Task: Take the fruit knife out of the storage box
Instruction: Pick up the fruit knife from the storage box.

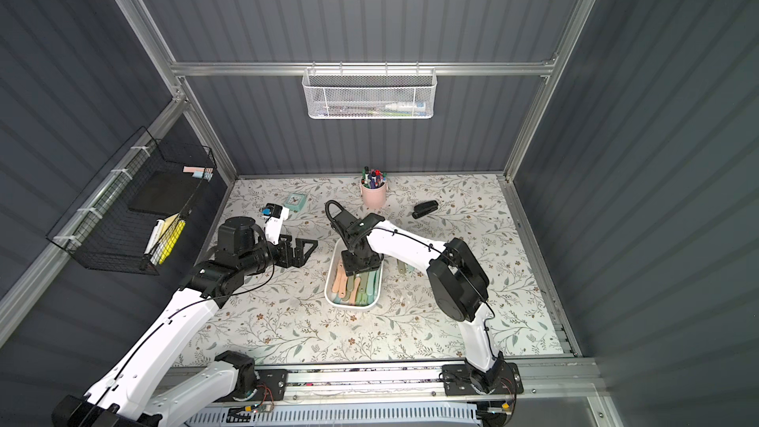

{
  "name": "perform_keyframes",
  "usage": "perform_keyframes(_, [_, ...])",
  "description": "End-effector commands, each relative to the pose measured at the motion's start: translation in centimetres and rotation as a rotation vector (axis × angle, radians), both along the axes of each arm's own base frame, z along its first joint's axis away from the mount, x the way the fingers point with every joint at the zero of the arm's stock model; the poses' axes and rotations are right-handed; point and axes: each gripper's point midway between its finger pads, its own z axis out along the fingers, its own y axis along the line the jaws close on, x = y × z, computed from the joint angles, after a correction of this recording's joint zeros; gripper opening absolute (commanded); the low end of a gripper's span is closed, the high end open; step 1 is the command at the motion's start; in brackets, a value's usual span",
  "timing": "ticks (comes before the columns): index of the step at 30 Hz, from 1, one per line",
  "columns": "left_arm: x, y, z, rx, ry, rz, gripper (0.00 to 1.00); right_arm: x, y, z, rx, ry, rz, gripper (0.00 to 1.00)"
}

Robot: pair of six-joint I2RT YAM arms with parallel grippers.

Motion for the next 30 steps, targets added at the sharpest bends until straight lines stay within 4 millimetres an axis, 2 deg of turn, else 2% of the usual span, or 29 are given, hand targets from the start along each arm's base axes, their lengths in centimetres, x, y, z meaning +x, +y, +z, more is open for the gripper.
perform_keyframes(1, [-0.3,0.1,-0.3,0.005,0.011,-0.004,1.0,-0.7,-1.1,-1.5,-0.066,0.071,-0.08,0.54])
perform_keyframes(16, [-0.3,0.2,-0.4,0.008,0.011,-0.002,0.99,-0.6,-1.6,-4.3,-0.091,0.13,-0.112,0.45])
perform_keyframes(20, [-0.3,0.2,-0.4,0.01,0.009,0.001,0.99,-0.2,-1.9,-4.6,-0.089,0.139,-0.121,0.43])
perform_keyframes(25, [-0.3,0.3,-0.4,0.011,0.011,0.002,0.99,0.4,-2.0,-4.9,-0.091,0.126,-0.117,0.32])
perform_keyframes(28, [-0.3,0.3,-0.4,0.011,0.012,0.001,1.0,0.8,-1.9,-5.0,-0.093,0.12,-0.112,0.34])
perform_keyframes(30, [-0.3,0.3,-0.5,0.012,0.012,0.003,0.99,1.0,-1.9,-5.1,-0.092,0.117,-0.11,0.31])
